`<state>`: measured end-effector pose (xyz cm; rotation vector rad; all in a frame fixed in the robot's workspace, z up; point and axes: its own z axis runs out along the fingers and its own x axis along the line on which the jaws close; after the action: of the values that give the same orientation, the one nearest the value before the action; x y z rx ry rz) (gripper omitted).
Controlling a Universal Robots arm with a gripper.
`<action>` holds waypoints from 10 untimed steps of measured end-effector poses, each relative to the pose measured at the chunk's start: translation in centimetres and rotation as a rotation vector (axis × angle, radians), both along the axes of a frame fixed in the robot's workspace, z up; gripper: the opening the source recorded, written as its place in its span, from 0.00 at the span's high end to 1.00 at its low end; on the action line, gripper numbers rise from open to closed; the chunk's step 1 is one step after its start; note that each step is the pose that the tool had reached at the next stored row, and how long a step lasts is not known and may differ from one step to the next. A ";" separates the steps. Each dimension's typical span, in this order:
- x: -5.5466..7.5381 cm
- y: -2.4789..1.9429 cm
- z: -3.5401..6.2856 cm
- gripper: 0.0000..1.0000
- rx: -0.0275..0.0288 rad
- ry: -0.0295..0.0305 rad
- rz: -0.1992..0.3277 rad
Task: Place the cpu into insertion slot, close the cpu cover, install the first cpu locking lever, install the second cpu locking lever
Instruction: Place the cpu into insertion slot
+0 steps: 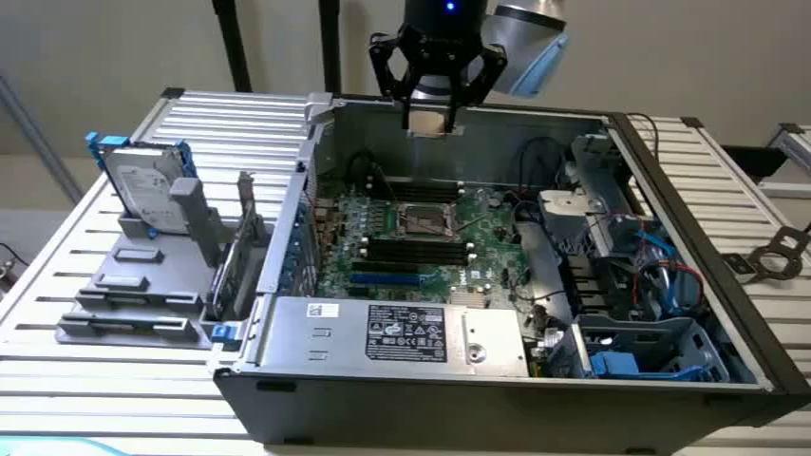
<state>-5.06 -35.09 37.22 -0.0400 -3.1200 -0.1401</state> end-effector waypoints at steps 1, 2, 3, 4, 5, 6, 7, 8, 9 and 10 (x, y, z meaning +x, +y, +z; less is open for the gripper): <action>0.0 0.00 0.00 0.45 0.0000 0.0000 0.000; 0.0 0.00 0.00 0.45 0.0000 0.0000 0.000; 0.0 0.00 0.00 0.45 0.0000 0.0000 0.000; 0.0 0.00 0.00 0.45 0.0000 0.0000 0.000; 0.0 0.00 0.00 0.45 0.0000 0.0000 0.000; 0.0 0.00 0.00 0.45 0.0000 0.0000 0.000; 0.0 0.00 0.00 0.45 0.0000 0.0000 0.000; 0.0 0.00 0.00 0.45 0.0000 0.0000 0.000; 0.0 0.00 0.00 0.45 0.0000 0.0000 0.000; 0.0 0.00 0.00 0.45 -0.0001 0.0000 0.000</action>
<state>-5.06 -35.09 37.22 -0.0399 -3.1200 -0.1399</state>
